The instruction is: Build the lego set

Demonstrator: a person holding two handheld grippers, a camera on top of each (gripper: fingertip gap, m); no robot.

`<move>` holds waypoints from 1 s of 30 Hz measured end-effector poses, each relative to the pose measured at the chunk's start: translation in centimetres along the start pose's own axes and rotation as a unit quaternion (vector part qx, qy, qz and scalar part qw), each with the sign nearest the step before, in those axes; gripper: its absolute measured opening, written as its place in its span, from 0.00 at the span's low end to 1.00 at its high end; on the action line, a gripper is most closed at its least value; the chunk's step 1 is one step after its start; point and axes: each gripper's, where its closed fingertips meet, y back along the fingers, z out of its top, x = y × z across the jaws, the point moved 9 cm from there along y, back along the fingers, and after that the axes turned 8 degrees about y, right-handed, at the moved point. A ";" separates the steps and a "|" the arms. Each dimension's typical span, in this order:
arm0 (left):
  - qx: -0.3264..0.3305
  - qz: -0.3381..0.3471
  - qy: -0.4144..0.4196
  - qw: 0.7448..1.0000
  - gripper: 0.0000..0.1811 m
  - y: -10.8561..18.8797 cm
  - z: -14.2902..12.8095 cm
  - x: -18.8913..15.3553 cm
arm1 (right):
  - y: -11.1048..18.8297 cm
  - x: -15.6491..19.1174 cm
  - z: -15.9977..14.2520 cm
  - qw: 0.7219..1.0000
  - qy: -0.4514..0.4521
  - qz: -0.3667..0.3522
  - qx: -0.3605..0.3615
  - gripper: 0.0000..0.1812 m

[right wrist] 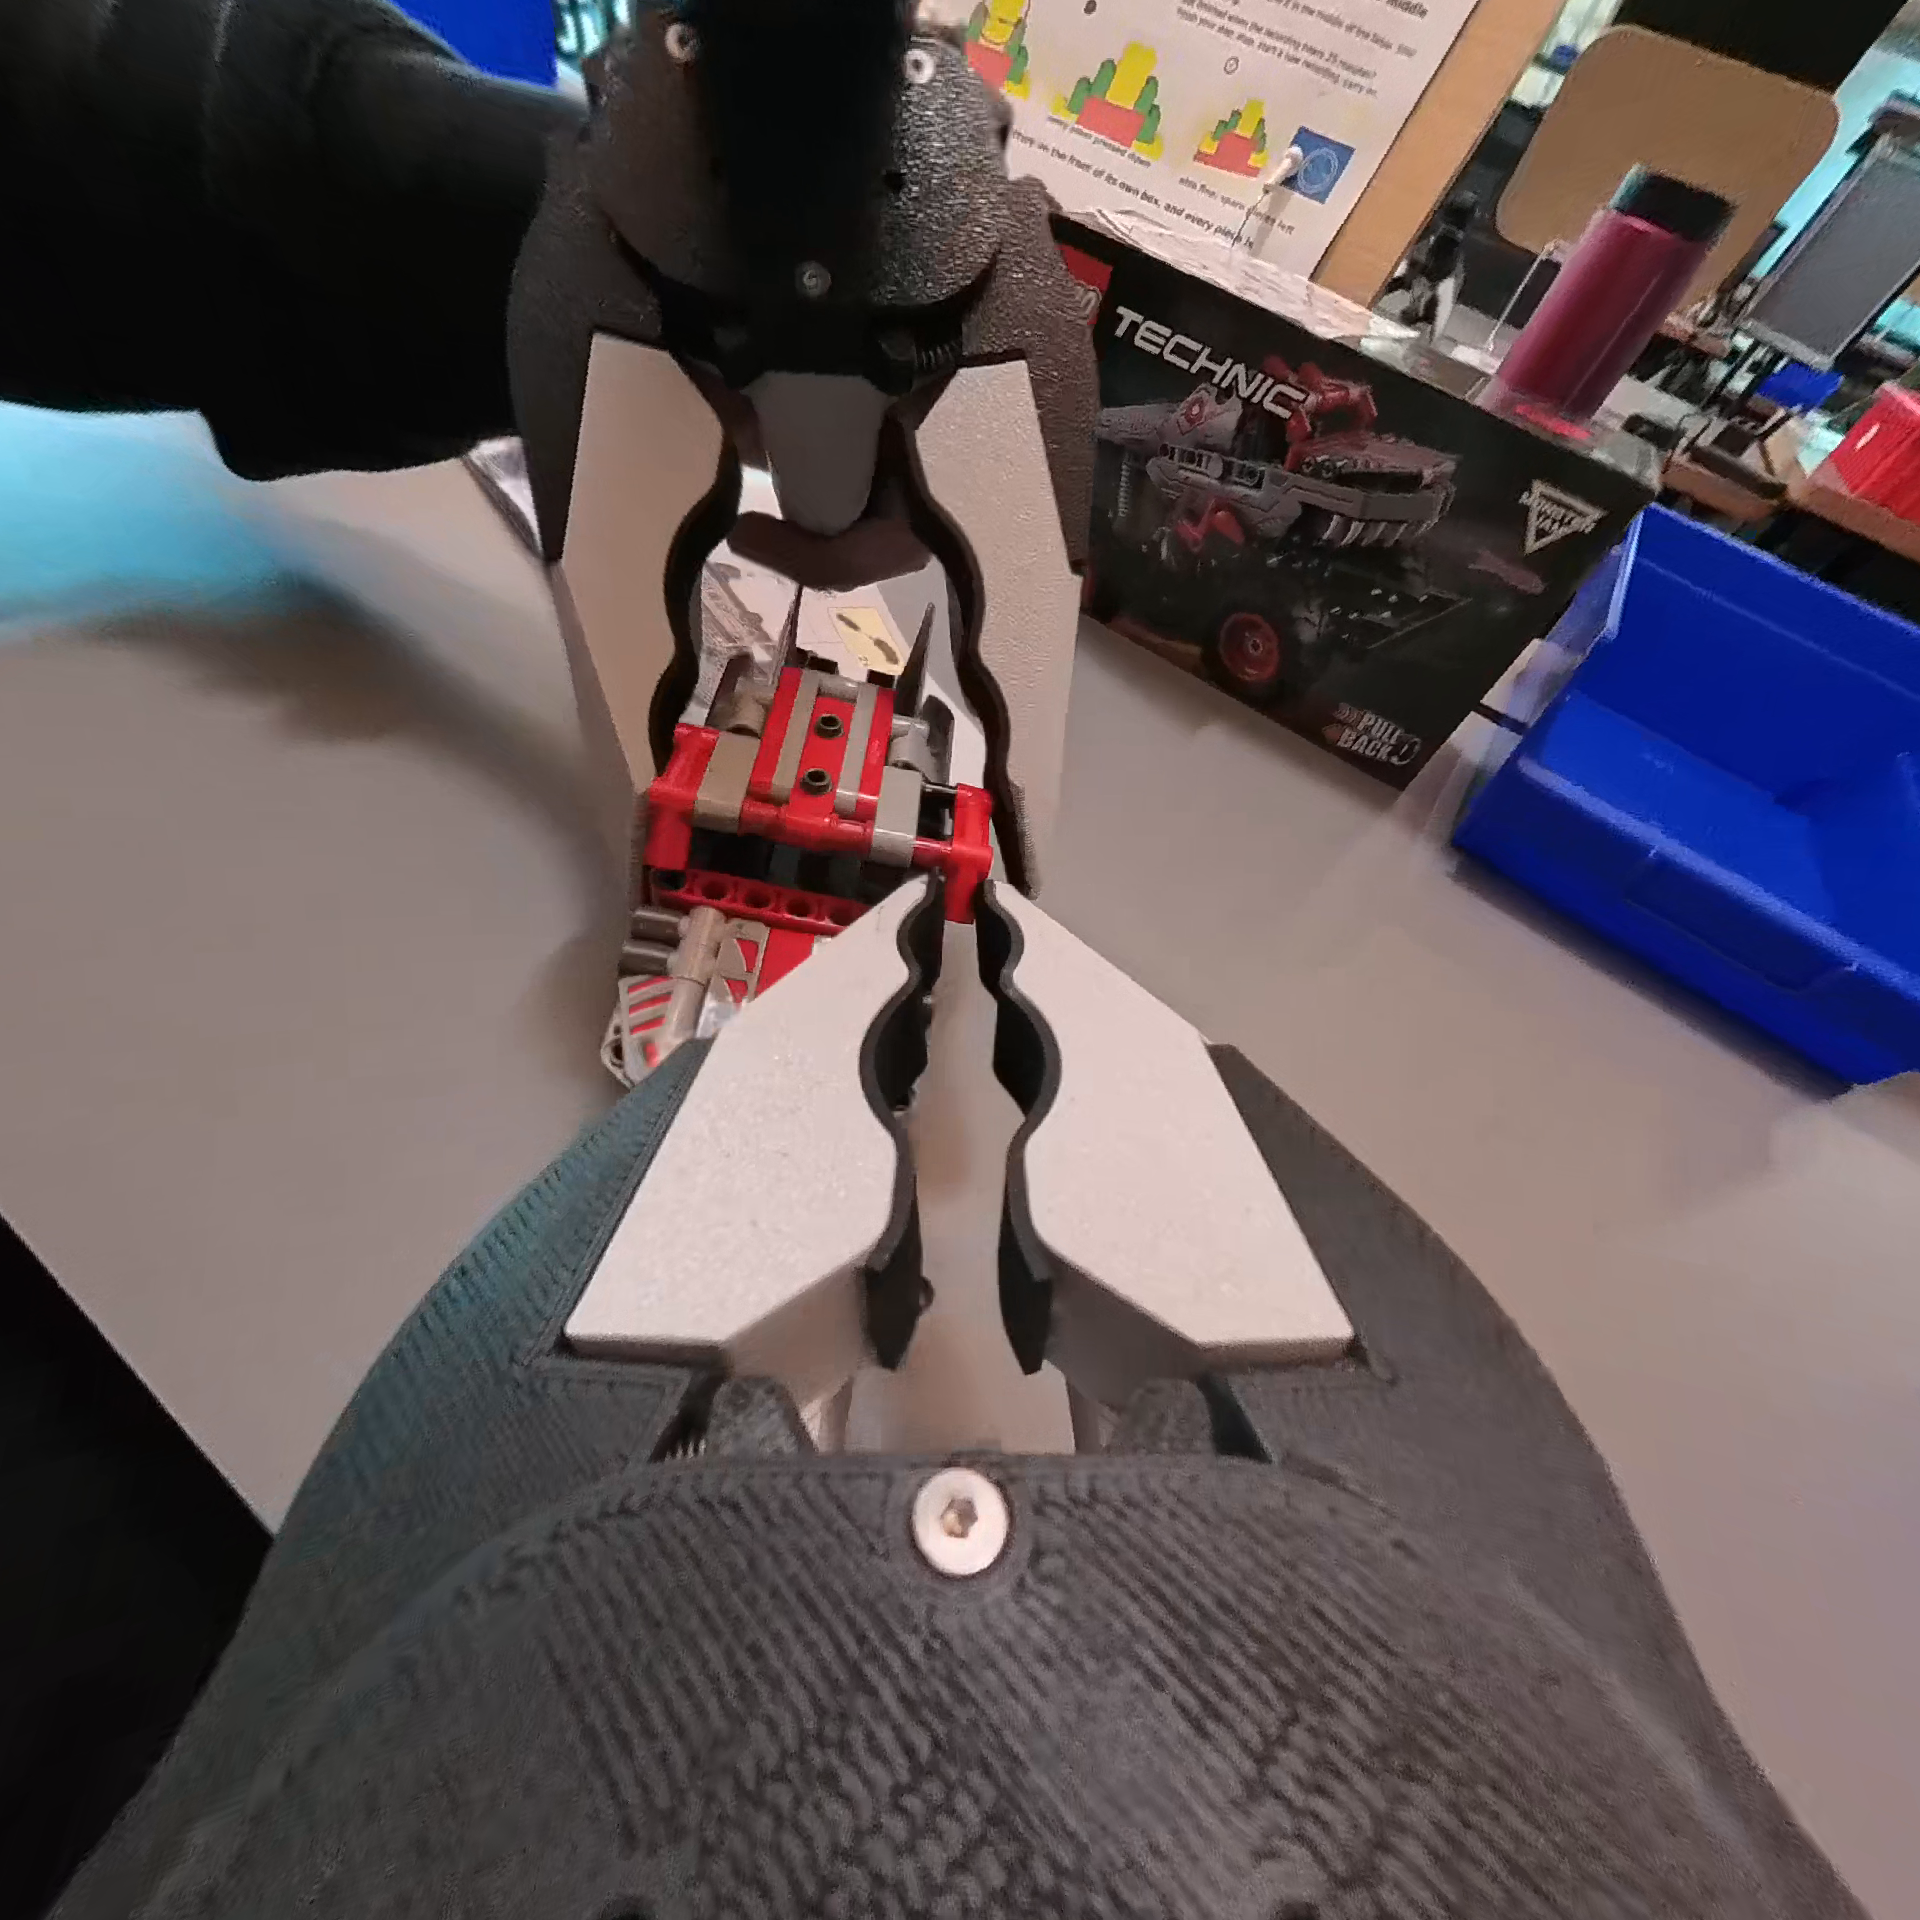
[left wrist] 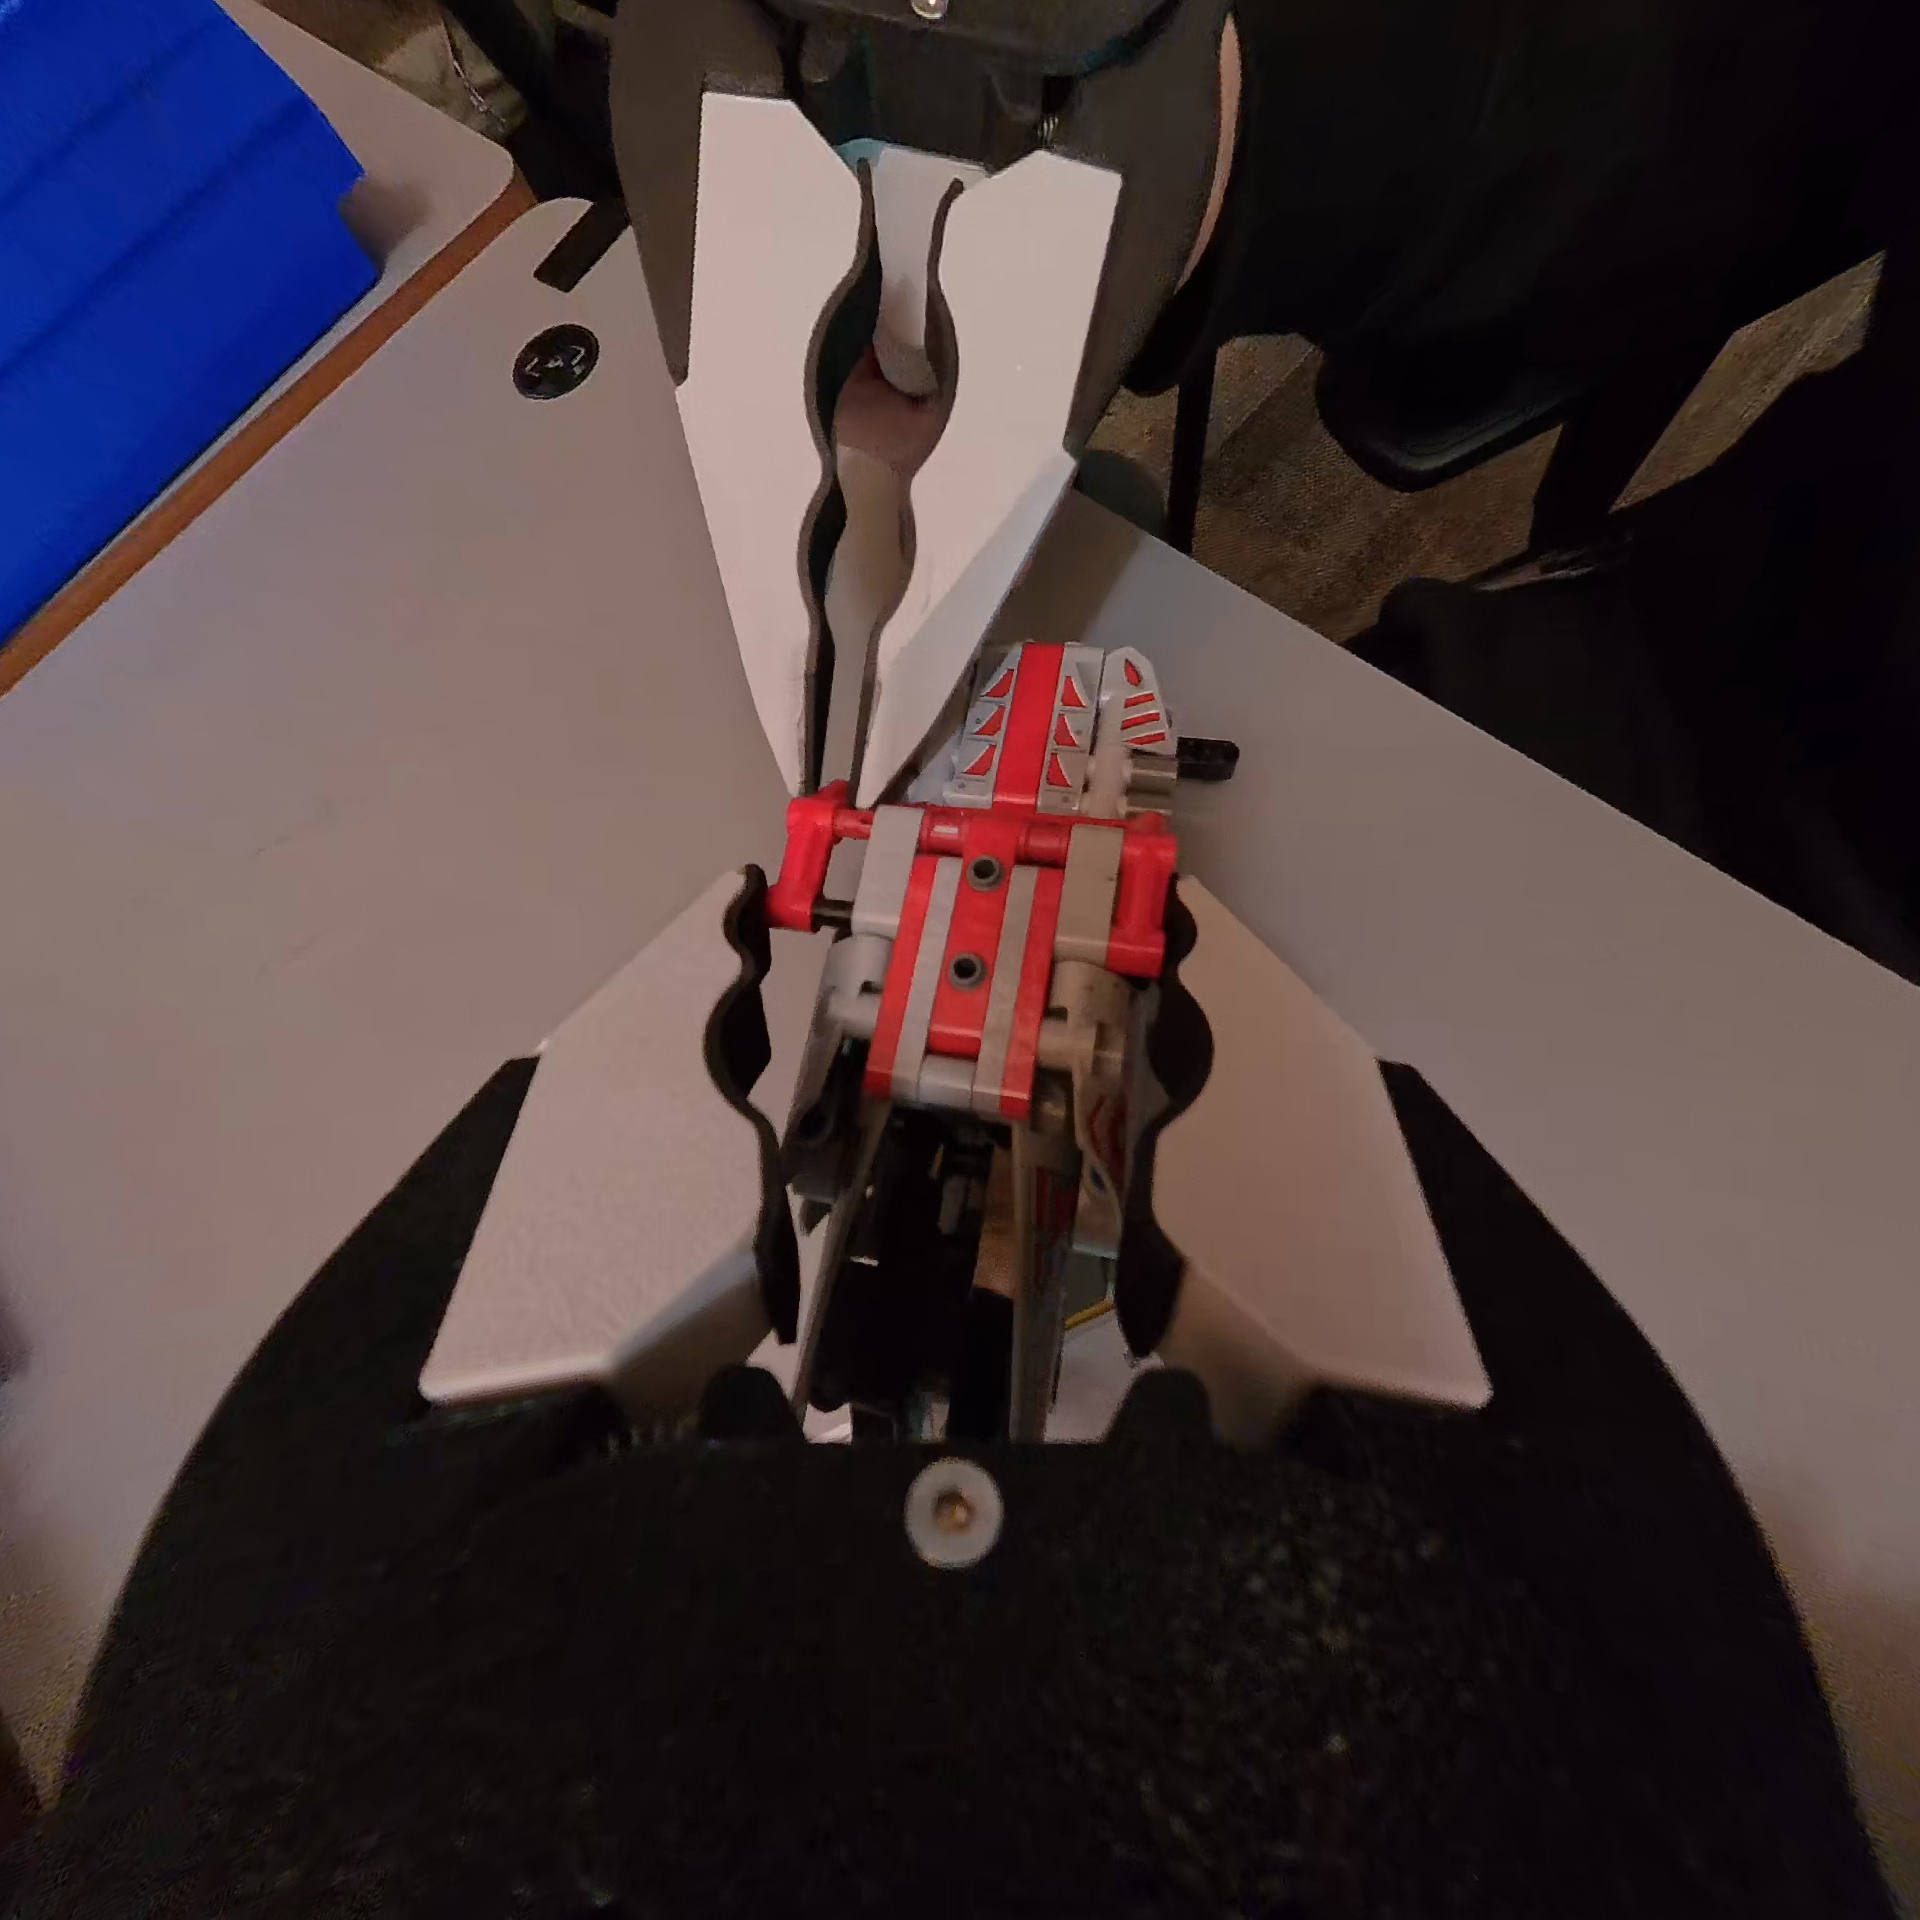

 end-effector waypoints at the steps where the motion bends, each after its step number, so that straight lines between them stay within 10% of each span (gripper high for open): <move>1: -0.001 -0.005 0.004 1.000 0.40 0.0 0.0 0.0 | 0.0 0.0 0.0 1.000 0.013 -0.004 -0.001 0.03; 30: -0.003 -0.018 -0.016 1.000 0.39 -0.2 0.0 0.0 | 0.2 -1.0 -0.3 0.984 -0.162 0.071 0.009 0.02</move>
